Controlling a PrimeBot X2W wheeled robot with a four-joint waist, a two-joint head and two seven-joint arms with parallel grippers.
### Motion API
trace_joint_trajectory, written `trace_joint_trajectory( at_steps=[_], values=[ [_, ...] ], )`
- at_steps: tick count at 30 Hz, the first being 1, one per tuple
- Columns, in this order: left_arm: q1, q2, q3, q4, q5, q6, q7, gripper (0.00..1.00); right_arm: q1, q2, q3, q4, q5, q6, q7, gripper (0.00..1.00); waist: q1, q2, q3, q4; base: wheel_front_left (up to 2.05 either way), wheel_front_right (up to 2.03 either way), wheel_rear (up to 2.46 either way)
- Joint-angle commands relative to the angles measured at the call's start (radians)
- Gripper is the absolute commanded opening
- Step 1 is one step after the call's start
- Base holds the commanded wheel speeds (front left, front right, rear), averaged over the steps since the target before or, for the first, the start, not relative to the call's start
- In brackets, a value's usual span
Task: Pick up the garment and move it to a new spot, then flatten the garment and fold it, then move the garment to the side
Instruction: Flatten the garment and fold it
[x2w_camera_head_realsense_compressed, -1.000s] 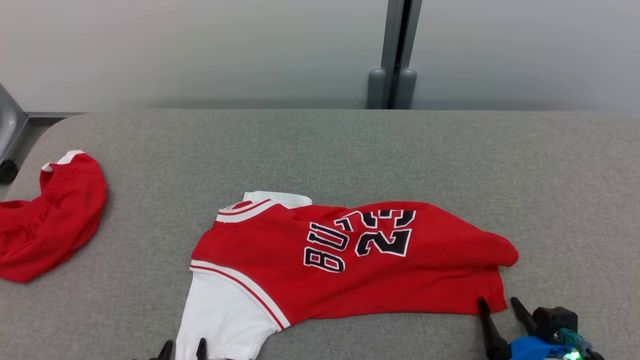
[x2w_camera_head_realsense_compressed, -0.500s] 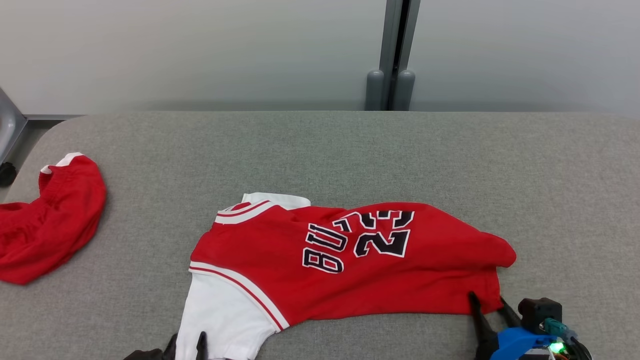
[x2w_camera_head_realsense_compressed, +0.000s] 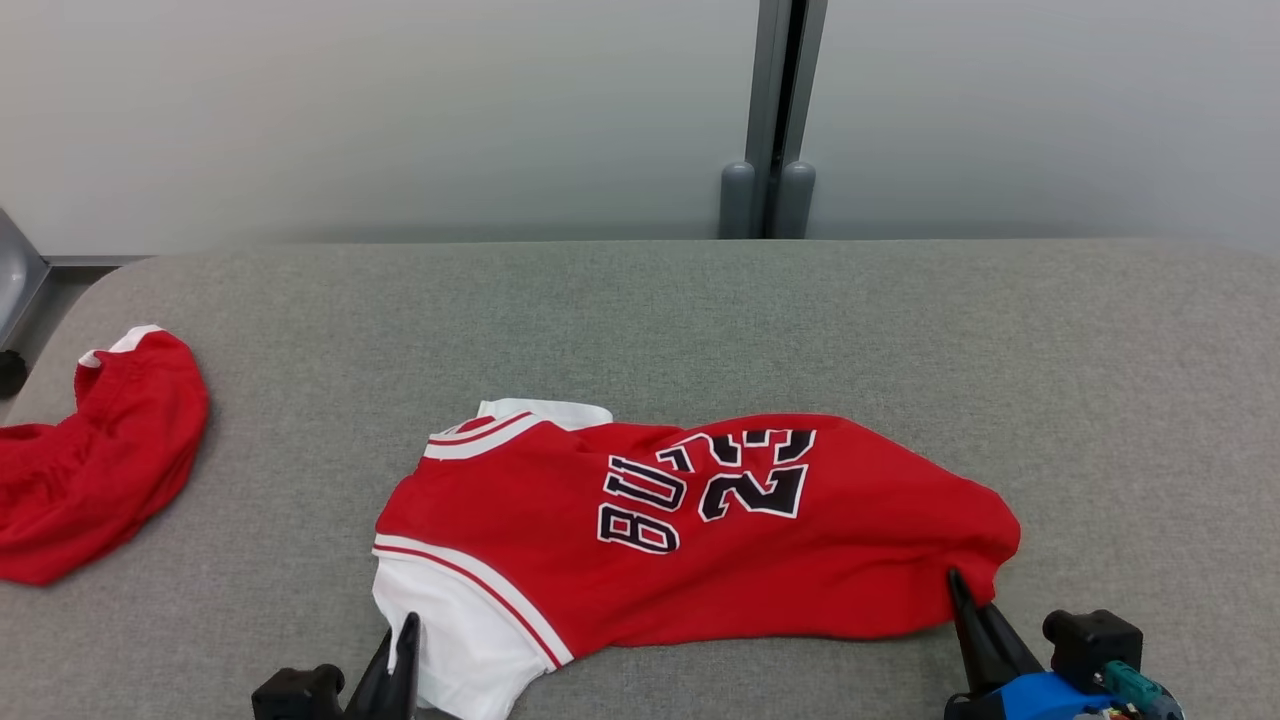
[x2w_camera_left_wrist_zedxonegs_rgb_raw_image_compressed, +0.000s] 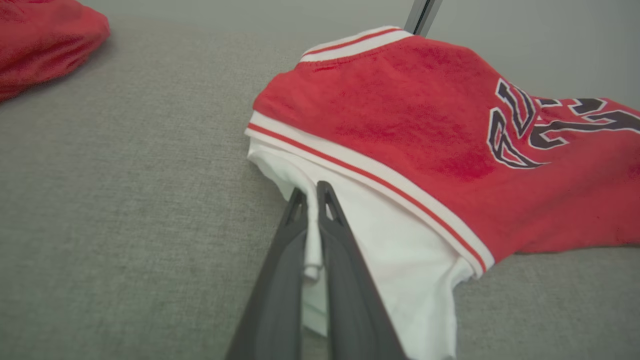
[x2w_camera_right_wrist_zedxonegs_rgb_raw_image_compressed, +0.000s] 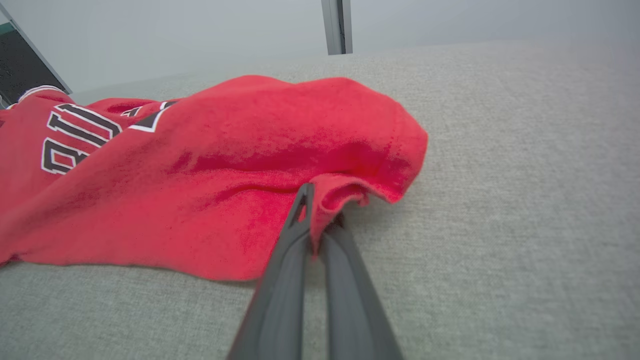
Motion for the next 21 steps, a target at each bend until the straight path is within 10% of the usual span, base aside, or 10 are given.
trace_joint_trajectory(
  at_steps=[1,11,21],
  values=[
    [0.002,0.006,0.005,-0.026,0.010,0.005,-0.002,0.00,0.011,-0.002,0.001,-0.031,0.000,0.000,-0.004,0.00,0.0000,0.0000,0.003,-0.003,0.00,0.00,0.00],
    [-0.214,0.064,0.024,-0.222,0.033,0.004,0.055,0.00,-0.089,-0.019,0.012,-0.273,-0.038,0.000,0.030,0.00,0.0000,0.0000,0.066,-0.036,0.00,0.00,0.00],
    [-0.690,0.128,0.035,-0.249,0.046,-0.032,0.179,0.00,-0.508,-0.088,0.015,-0.346,0.016,0.000,0.105,0.00,0.0000,0.0000,0.268,-0.086,0.00,0.00,0.00]
  ],
)
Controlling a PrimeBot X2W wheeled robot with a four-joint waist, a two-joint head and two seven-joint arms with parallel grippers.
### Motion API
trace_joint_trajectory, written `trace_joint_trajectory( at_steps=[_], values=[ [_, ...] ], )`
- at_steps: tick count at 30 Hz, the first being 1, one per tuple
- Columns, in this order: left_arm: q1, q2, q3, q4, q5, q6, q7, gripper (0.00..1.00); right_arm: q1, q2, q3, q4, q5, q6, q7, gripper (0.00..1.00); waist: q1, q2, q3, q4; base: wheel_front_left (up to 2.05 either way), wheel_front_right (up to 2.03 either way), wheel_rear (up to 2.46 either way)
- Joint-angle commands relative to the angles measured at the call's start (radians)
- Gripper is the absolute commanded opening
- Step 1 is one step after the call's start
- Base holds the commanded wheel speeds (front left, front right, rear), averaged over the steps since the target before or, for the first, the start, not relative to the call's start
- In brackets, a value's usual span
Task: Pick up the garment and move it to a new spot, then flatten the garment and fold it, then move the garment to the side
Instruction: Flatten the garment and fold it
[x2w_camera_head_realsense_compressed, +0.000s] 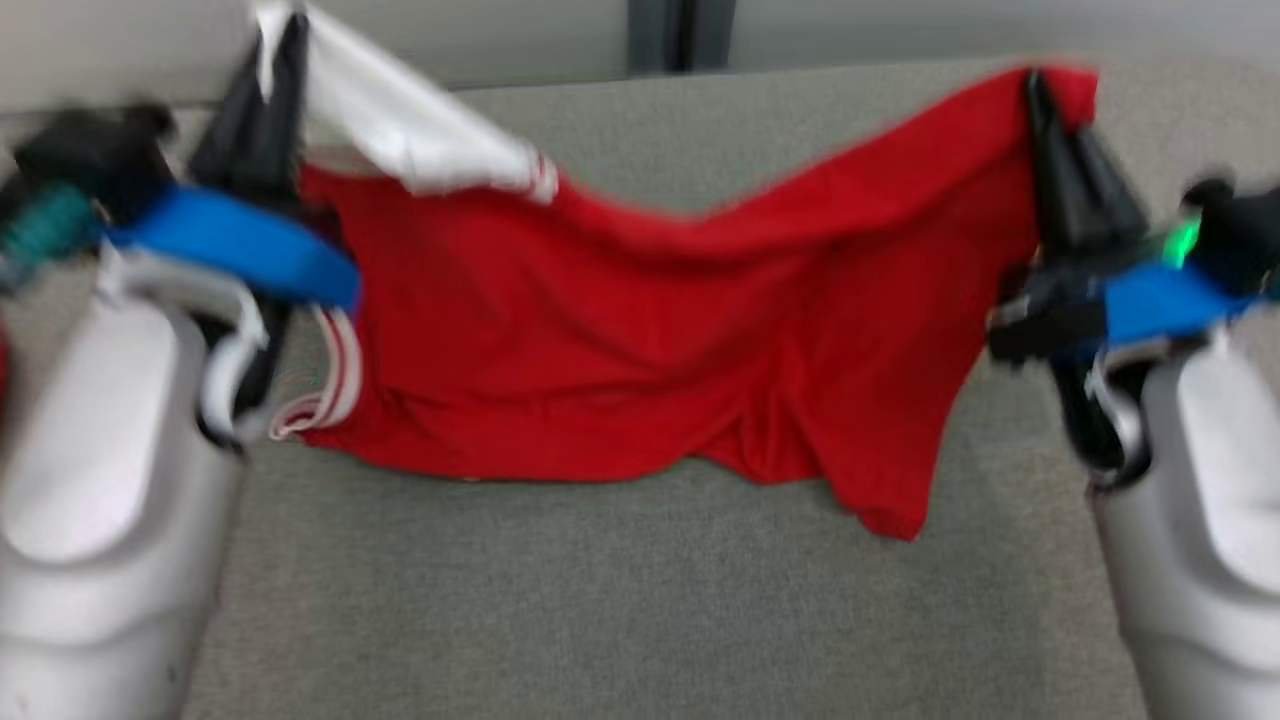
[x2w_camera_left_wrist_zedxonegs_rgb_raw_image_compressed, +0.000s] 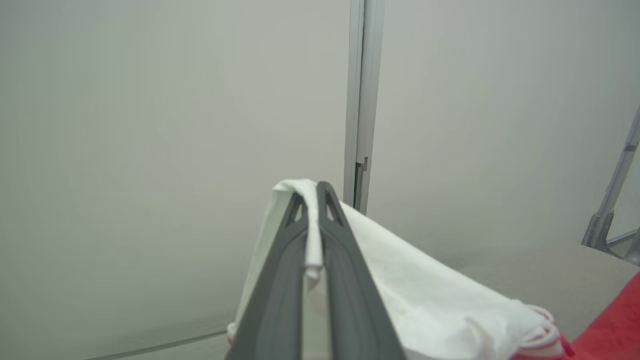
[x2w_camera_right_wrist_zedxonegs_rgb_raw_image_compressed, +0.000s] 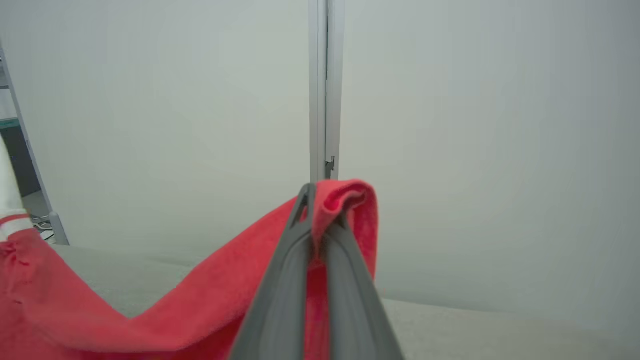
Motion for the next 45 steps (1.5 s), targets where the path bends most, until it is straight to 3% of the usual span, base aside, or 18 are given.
trace_joint_trajectory(
  at_steps=[1,13,24,29,38,45],
  values=[
    [-0.081,0.010,0.002,0.011,0.006,-0.007,0.009,0.00,-0.078,-0.015,0.002,0.007,0.012,0.000,0.003,0.00,-0.0003,0.0000,0.053,0.015,0.00,0.00,0.00],
    [-0.736,0.036,-0.038,0.216,0.027,-0.029,0.036,0.00,-0.686,-0.103,0.007,0.166,0.083,0.000,0.057,0.00,-0.0003,0.0000,0.266,-0.015,0.00,0.00,0.00],
    [-1.091,-0.011,-0.144,0.417,0.009,-0.034,-0.043,0.00,-0.997,-0.156,0.042,0.405,0.101,0.000,0.045,0.00,-0.0003,0.0000,0.326,-0.016,0.00,0.00,0.00],
    [-1.065,-0.022,-0.199,0.478,-0.024,-0.034,-0.090,0.00,-1.016,-0.143,0.076,0.504,0.121,0.000,0.014,0.00,-0.0003,0.0000,0.335,-0.009,0.00,0.00,0.00],
    [-0.865,0.007,-0.211,0.482,-0.080,-0.028,-0.158,0.00,-0.857,-0.115,0.134,0.574,0.180,0.000,-0.072,0.00,-0.0003,0.0000,0.317,-0.006,0.00,0.00,0.00],
    [-0.505,0.030,-0.165,0.315,-0.114,0.040,-0.178,0.00,-0.579,-0.076,0.147,0.501,0.259,0.000,-0.104,0.00,-0.0003,0.0000,0.246,-0.008,0.00,0.00,0.00]
  ],
)
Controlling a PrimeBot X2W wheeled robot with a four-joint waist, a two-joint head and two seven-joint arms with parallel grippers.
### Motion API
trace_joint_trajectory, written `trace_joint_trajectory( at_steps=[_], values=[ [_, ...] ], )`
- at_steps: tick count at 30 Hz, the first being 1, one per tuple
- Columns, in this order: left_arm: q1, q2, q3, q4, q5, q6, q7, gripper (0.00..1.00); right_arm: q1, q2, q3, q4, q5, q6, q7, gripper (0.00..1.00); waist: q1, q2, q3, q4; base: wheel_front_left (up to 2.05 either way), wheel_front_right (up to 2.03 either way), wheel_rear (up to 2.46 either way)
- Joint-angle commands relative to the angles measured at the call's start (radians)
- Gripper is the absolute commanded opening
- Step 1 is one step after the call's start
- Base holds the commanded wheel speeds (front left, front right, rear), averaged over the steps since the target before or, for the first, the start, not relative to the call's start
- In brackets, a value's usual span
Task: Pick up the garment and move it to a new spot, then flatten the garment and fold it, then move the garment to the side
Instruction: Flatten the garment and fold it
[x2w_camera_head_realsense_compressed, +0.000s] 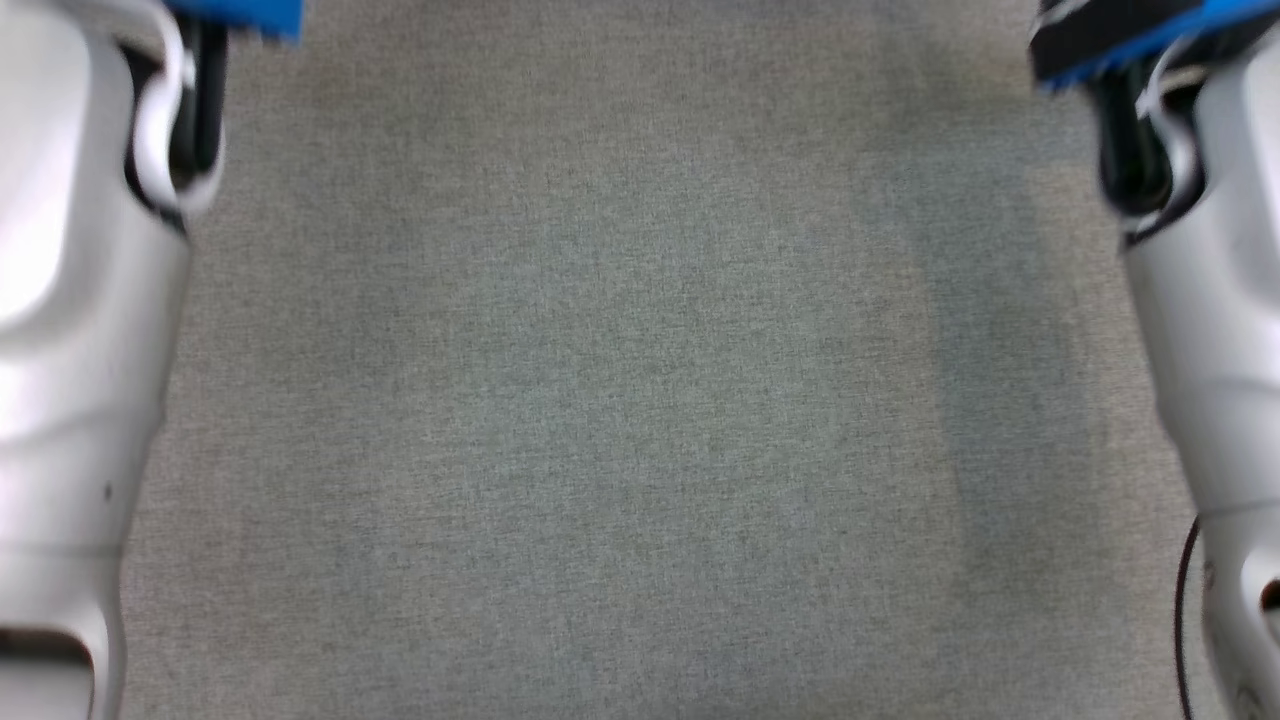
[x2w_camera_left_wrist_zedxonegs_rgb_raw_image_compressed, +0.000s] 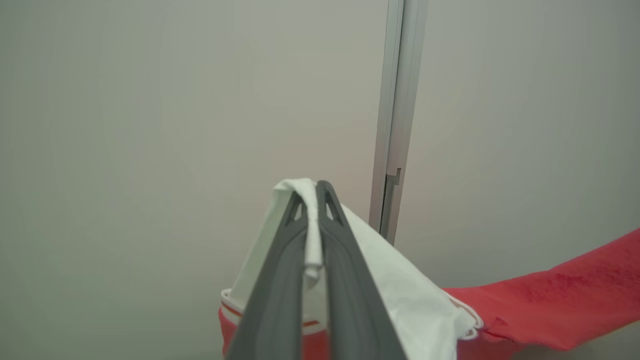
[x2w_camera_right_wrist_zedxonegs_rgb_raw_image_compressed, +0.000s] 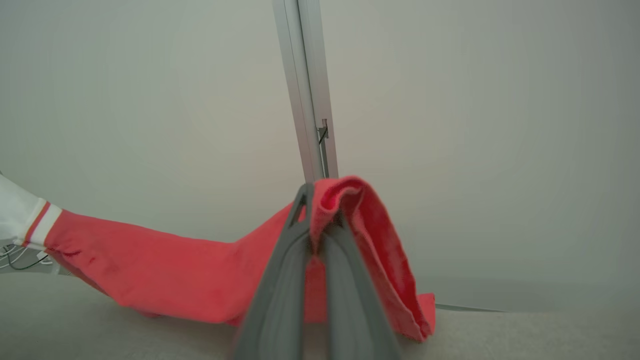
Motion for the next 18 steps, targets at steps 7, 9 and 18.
trace_joint_trajectory(
  at_steps=[7,9,18],
  values=[
    [0.391,0.041,0.064,-0.258,-0.020,0.093,-0.005,0.00,0.290,0.014,-0.004,-0.114,0.047,0.000,-0.007,0.00,0.0002,0.0000,-0.089,-0.004,0.00,0.00,0.00],
    [0.502,0.041,0.071,-0.321,-0.022,0.121,-0.005,0.00,0.376,0.019,-0.013,-0.141,0.063,0.000,-0.007,0.00,0.0002,0.0000,-0.115,0.003,0.00,0.00,0.00],
    [0.914,0.003,0.094,-0.536,-0.042,0.210,-0.006,0.00,0.693,0.029,-0.054,-0.202,0.104,0.000,-0.003,0.00,0.0002,0.0000,-0.236,0.021,0.00,0.00,0.00]
  ],
)
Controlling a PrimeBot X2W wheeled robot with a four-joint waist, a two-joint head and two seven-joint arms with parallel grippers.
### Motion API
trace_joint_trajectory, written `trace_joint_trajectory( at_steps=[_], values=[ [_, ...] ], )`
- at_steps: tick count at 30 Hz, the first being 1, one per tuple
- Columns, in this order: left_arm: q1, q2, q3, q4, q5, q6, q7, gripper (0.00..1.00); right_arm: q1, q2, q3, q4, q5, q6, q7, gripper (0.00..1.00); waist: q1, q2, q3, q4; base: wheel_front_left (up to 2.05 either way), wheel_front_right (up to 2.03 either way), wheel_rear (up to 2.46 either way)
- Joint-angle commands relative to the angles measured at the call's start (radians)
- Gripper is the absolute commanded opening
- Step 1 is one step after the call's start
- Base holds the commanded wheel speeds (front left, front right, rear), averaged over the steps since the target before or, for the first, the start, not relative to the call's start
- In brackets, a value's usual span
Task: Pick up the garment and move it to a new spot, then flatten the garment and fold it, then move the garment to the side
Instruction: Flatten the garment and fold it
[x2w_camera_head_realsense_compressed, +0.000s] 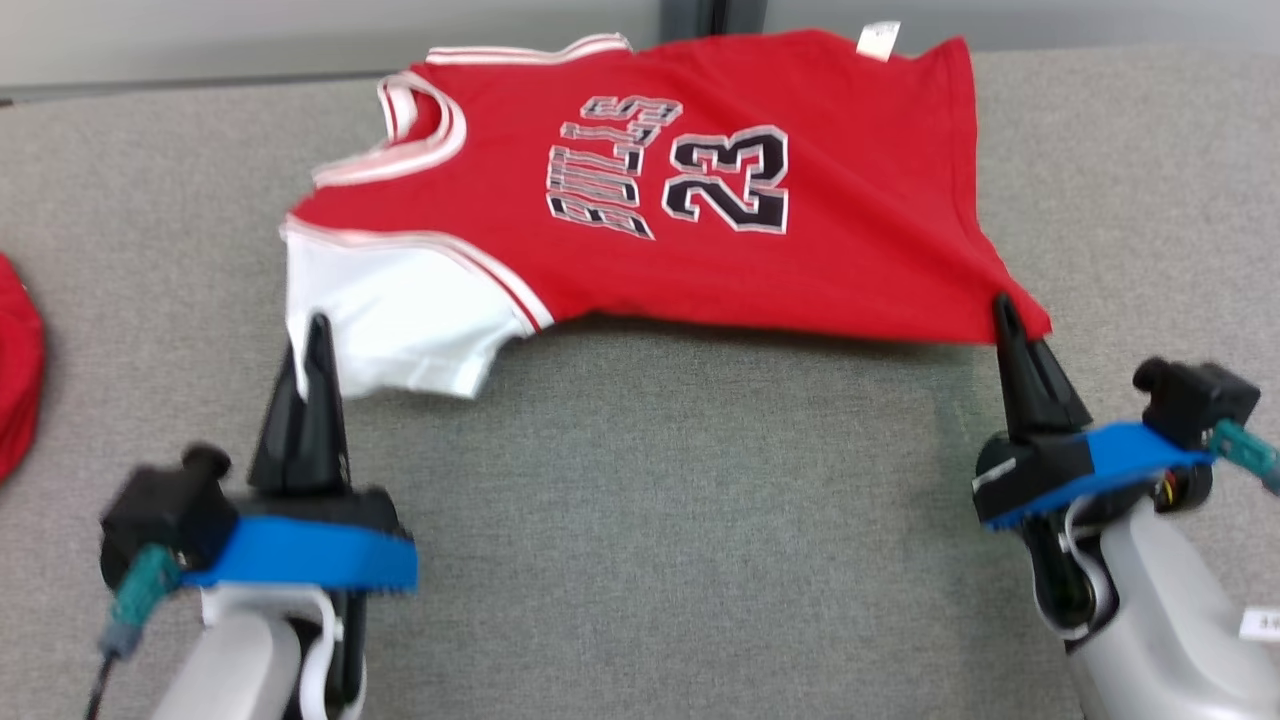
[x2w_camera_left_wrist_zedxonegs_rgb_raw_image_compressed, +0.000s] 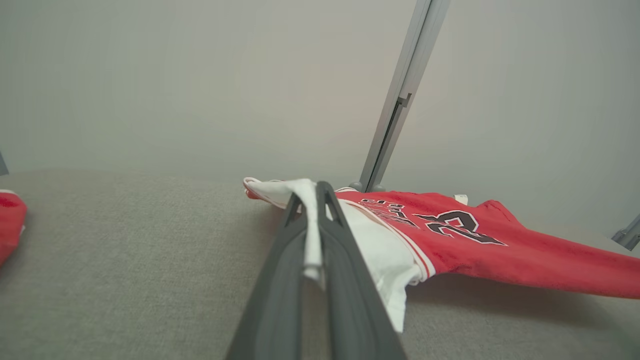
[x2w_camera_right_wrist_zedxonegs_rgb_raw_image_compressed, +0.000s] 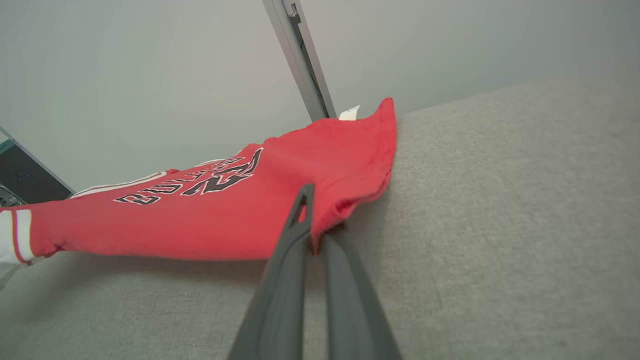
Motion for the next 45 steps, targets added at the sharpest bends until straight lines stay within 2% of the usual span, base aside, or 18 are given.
trace_joint_trajectory(
  at_steps=[1,12,23,31,45],
  values=[
    [0.041,-0.001,0.001,-0.018,0.001,0.010,-0.005,0.00,0.040,0.000,-0.007,-0.011,0.005,0.000,0.001,0.00,0.0002,0.0000,-0.023,-0.008,0.00,0.00,0.00],
    [0.361,-0.013,0.000,-0.157,-0.001,0.070,-0.005,0.00,0.345,0.021,-0.084,-0.127,-0.023,0.000,0.065,0.00,0.0002,0.0000,-0.151,0.015,0.00,0.00,0.00],
    [0.497,0.011,-0.035,-0.217,0.004,0.097,0.023,0.00,0.594,0.075,-0.173,-0.347,-0.092,0.000,0.197,0.00,0.0002,0.0000,-0.216,0.047,0.00,0.00,0.00],
    [0.473,0.016,-0.061,-0.212,0.011,0.078,0.042,0.00,0.629,0.102,-0.198,-0.415,-0.120,0.000,0.266,0.00,0.0002,0.0000,-0.213,0.042,0.00,0.00,0.00],
    [0.283,0.059,-0.071,-0.126,0.038,0.003,0.071,0.00,0.511,0.105,-0.205,-0.381,-0.105,0.000,0.338,0.00,0.0002,0.0000,-0.162,0.019,0.00,0.00,0.00]
  ],
)
